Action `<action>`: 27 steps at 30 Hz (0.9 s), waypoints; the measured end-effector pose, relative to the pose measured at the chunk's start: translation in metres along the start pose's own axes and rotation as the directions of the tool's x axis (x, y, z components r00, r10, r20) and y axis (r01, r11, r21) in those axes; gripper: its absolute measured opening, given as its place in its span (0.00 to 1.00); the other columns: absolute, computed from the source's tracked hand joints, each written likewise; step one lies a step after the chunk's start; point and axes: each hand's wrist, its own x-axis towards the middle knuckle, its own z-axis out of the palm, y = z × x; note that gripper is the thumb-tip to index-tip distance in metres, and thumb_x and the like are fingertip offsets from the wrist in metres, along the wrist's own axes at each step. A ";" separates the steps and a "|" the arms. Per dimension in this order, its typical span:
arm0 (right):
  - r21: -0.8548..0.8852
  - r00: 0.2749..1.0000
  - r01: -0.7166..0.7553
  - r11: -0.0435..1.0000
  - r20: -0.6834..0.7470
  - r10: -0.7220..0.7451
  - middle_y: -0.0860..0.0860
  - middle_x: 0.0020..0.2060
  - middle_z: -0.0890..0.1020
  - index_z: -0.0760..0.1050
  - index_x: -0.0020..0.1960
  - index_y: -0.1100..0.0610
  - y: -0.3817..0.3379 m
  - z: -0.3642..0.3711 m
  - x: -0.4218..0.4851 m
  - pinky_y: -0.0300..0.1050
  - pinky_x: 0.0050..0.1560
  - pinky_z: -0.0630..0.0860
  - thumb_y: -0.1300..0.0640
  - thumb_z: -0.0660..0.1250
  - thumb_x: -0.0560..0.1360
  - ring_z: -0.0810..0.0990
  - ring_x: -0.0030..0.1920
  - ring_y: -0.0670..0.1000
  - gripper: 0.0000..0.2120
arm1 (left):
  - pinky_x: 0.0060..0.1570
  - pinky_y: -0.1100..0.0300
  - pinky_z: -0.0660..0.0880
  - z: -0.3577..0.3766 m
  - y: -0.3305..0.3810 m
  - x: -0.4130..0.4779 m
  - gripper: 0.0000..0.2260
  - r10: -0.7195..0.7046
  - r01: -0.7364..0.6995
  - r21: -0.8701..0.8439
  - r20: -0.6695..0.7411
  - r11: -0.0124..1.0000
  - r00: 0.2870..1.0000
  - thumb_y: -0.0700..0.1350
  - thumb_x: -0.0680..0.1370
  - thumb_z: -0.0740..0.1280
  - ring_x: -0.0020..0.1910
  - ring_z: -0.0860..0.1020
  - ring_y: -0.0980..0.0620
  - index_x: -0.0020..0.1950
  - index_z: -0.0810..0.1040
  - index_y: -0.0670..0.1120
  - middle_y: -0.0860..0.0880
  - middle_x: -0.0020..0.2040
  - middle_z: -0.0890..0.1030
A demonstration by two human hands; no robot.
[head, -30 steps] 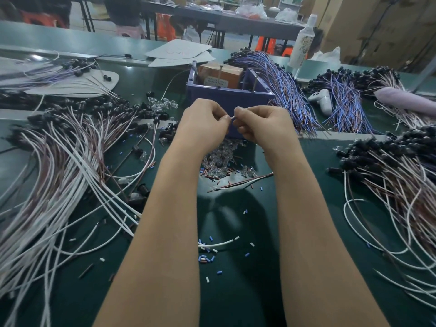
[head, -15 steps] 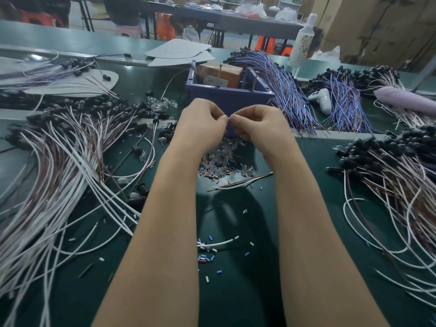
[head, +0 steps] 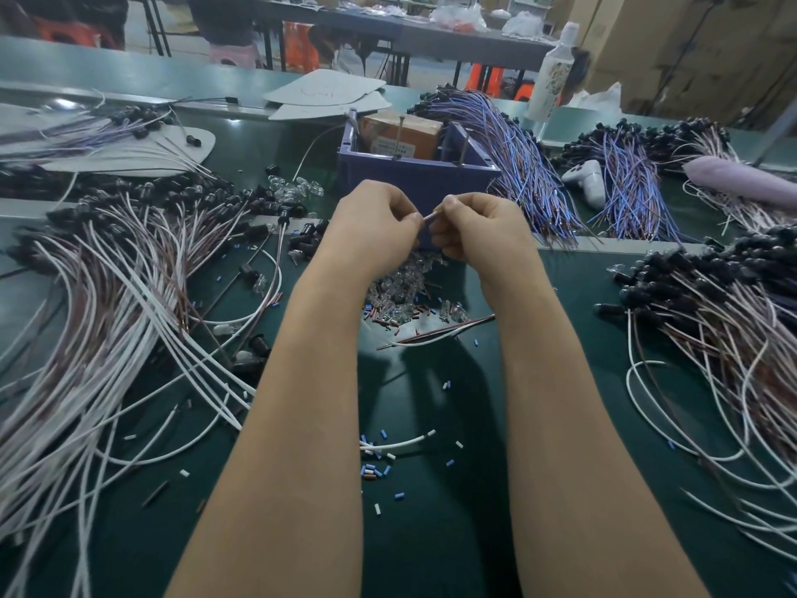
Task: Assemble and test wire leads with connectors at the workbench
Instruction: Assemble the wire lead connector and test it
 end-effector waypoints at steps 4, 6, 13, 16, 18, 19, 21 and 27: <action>0.014 0.999 0.017 1.000 -0.041 -0.017 0.48 0.33 0.80 0.77 0.40 0.54 0.000 -0.005 0.000 0.32 0.33 0.73 0.60 0.59 0.80 0.76 0.32 0.43 0.13 | 0.35 0.63 0.68 -0.001 -0.001 0.002 0.08 -0.011 0.011 -0.006 -0.027 1.000 1.000 0.44 0.78 0.64 0.33 0.74 0.57 0.40 0.78 0.50 0.51 0.36 0.81; 0.017 0.999 0.036 0.999 0.008 -0.036 0.48 0.35 0.81 0.78 0.43 0.53 -0.001 -0.006 0.000 0.32 0.34 0.74 0.61 0.61 0.79 0.77 0.33 0.43 0.10 | 0.34 0.63 0.68 -0.001 -0.002 0.002 0.08 -0.013 0.013 -0.003 -0.033 1.000 0.999 0.43 0.78 0.64 0.32 0.74 0.58 0.40 0.79 0.49 0.51 0.36 0.81; -0.293 0.969 0.244 0.925 0.110 -0.220 0.50 0.39 0.82 0.79 0.48 0.53 -0.006 -0.006 -0.001 0.42 0.47 0.76 0.61 0.67 0.75 0.79 0.41 0.48 0.05 | 0.38 0.61 0.69 -0.001 -0.002 0.003 0.07 -0.025 0.025 0.019 -0.042 1.000 0.999 0.44 0.79 0.64 0.34 0.75 0.53 0.42 0.80 0.48 0.47 0.40 0.83; -0.367 0.962 0.272 0.889 0.116 -0.246 0.48 0.36 0.81 0.80 0.46 0.53 -0.006 -0.005 -0.001 0.38 0.43 0.73 0.60 0.68 0.74 0.79 0.39 0.48 0.04 | 0.39 0.60 0.69 -0.002 -0.002 0.002 0.07 -0.024 0.026 0.026 -0.040 0.999 0.999 0.44 0.79 0.64 0.35 0.75 0.53 0.42 0.80 0.48 0.47 0.40 0.83; -0.391 0.960 0.281 0.876 0.121 -0.253 0.47 0.35 0.80 0.80 0.45 0.53 -0.005 -0.005 0.000 0.38 0.42 0.73 0.59 0.68 0.74 0.79 0.39 0.48 0.03 | 0.39 0.61 0.70 -0.003 -0.002 0.002 0.07 -0.023 0.024 0.030 -0.034 0.999 0.999 0.44 0.79 0.64 0.35 0.75 0.54 0.43 0.80 0.48 0.48 0.39 0.83; -0.398 0.959 0.284 0.872 0.127 -0.254 0.48 0.36 0.81 0.80 0.45 0.53 -0.004 -0.006 0.000 0.40 0.43 0.75 0.59 0.68 0.75 0.80 0.40 0.49 0.03 | 0.37 0.62 0.69 -0.004 -0.003 0.002 0.07 -0.020 0.021 0.032 -0.031 0.999 0.999 0.44 0.79 0.64 0.34 0.75 0.55 0.43 0.80 0.47 0.48 0.39 0.82; -0.398 0.957 0.287 0.871 0.147 -0.249 0.51 0.38 0.82 0.79 0.45 0.53 -0.003 -0.006 0.000 0.45 0.48 0.78 0.59 0.68 0.75 0.81 0.42 0.52 0.03 | 0.33 0.65 0.68 -0.005 -0.003 0.002 0.07 -0.009 0.010 0.042 -0.024 0.999 1.000 0.44 0.79 0.64 0.33 0.74 0.57 0.44 0.80 0.48 0.49 0.38 0.82; -0.349 0.953 0.279 0.895 0.212 -0.215 0.47 0.34 0.81 0.77 0.42 0.51 -0.001 -0.011 0.000 0.52 0.52 0.80 0.62 0.66 0.76 0.82 0.40 0.49 0.07 | 0.34 0.64 0.68 -0.007 -0.004 0.000 0.06 0.009 -0.011 0.070 0.022 0.998 1.000 0.45 0.80 0.63 0.34 0.75 0.55 0.46 0.79 0.49 0.50 0.39 0.82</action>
